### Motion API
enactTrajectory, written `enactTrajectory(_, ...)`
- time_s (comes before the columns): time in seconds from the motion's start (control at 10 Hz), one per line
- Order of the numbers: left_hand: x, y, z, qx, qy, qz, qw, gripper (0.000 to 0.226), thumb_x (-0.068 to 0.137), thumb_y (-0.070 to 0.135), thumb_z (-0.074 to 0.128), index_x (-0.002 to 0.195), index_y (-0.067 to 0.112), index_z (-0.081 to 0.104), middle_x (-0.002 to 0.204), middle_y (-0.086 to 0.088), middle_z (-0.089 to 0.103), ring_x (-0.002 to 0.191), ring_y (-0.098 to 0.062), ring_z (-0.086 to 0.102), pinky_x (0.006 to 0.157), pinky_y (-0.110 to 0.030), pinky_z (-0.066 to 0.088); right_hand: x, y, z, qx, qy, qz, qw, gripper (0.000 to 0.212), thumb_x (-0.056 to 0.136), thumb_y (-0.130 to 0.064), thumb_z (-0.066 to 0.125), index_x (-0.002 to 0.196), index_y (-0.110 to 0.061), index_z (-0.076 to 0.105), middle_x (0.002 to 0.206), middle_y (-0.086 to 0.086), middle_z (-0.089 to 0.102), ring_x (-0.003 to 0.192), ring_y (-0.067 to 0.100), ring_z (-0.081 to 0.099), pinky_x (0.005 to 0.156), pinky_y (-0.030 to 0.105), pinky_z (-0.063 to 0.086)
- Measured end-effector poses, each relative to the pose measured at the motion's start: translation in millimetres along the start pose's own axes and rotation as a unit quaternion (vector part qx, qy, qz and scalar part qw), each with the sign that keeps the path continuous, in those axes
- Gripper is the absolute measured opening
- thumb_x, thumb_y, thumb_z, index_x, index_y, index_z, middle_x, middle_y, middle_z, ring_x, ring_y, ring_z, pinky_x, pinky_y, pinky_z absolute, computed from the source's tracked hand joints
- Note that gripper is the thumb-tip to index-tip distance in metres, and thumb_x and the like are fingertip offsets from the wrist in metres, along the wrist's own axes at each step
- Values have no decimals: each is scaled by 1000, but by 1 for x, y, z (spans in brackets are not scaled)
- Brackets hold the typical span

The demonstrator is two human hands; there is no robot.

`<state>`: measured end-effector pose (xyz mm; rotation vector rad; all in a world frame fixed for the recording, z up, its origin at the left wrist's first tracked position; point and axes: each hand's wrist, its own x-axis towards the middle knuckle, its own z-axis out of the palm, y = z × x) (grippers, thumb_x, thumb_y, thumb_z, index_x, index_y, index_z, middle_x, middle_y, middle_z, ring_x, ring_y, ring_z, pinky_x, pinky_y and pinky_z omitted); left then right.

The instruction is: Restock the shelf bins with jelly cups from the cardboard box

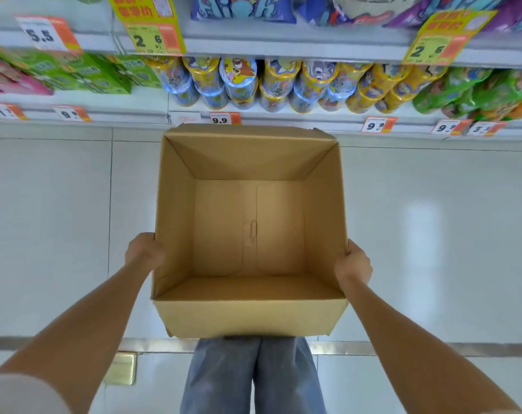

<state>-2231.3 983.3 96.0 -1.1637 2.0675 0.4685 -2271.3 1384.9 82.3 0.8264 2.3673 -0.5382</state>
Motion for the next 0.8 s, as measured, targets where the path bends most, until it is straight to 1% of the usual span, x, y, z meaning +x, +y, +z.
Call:
enactTrajectory(0.1,13,1,15,-23,23,-2,999,26,88,3,42,96,10,65,91,-15,67,79,-33,62,65,-35,50,10,1,9,14,8,-21,1000,21,92,-10,37,84,-19,54,72,2,60,69,27,56,59,30,40)
enactTrajectory(0.2,24,4,24,-38,23,16,999,37,89,0,39,116,11,62,103,-16,66,93,-37,63,73,-38,51,19,-7,13,19,-1,-40,999,21,93,-10,38,92,-23,54,72,0,58,72,27,56,63,28,38)
enactTrajectory(0.3,34,5,25,-65,-11,54,996,49,88,-4,38,129,19,52,112,-10,65,98,-35,60,71,-36,48,29,-17,14,50,-42,-36,997,44,88,-5,33,117,-30,55,86,-2,64,78,25,58,64,29,42)
enactTrajectory(0.4,38,6,19,-103,-23,71,992,64,88,-2,39,143,31,38,117,-1,62,99,-31,61,67,-33,49,37,-25,8,65,-76,-39,994,55,85,-4,30,127,-32,52,95,-2,65,80,24,59,65,31,45)
enactTrajectory(0.5,37,6,11,-114,-36,76,990,65,88,-1,44,145,29,37,126,-1,60,103,-30,61,63,-28,49,40,-33,-2,55,-108,-39,992,54,86,-4,33,129,-32,50,98,0,65,85,25,60,69,33,47)
enactTrajectory(0.6,35,9,6,-113,-30,82,990,60,87,1,45,141,28,41,124,-2,61,100,-29,61,65,-31,50,40,-42,-6,5,-136,-26,990,49,86,-3,38,131,-22,43,111,6,61,99,31,58,85,43,51)
enactTrajectory(0.7,21,14,5,-120,-9,78,990,61,88,1,45,144,26,39,127,-1,58,100,-27,59,71,-33,51,29,-51,-9,3,-115,-11,993,47,85,-3,43,130,-16,42,118,9,59,107,34,57,90,45,50)
enactTrajectory(0.8,-1,23,3,-99,40,95,990,50,92,15,53,141,23,45,136,-4,55,118,-28,56,91,-39,51,3,-63,-9,4,-38,-69,997,56,85,-1,44,138,-19,44,132,6,53,123,30,50,93,40,48)
